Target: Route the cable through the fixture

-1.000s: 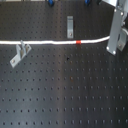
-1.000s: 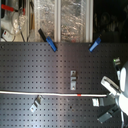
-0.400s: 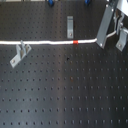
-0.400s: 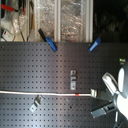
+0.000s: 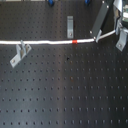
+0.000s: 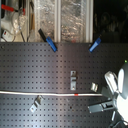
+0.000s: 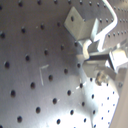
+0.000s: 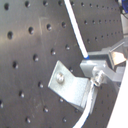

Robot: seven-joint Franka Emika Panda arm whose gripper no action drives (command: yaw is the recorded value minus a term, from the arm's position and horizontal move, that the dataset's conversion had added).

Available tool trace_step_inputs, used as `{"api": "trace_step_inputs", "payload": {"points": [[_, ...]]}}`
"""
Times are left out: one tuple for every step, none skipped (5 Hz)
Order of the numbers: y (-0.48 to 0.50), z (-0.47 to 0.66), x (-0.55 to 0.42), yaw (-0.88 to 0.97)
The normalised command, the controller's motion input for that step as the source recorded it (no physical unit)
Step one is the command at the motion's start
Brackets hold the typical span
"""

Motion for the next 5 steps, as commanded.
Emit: {"api": "trace_step_inputs", "payload": {"points": [[-0.018, 0.0, -0.033, 1.0], [-0.013, 0.02, -0.031, 1.0], [-0.01, 0.02, -0.033, 1.0], [-0.006, 0.02, -0.033, 1.0], [-0.003, 0.02, -0.031, 1.0]]}}
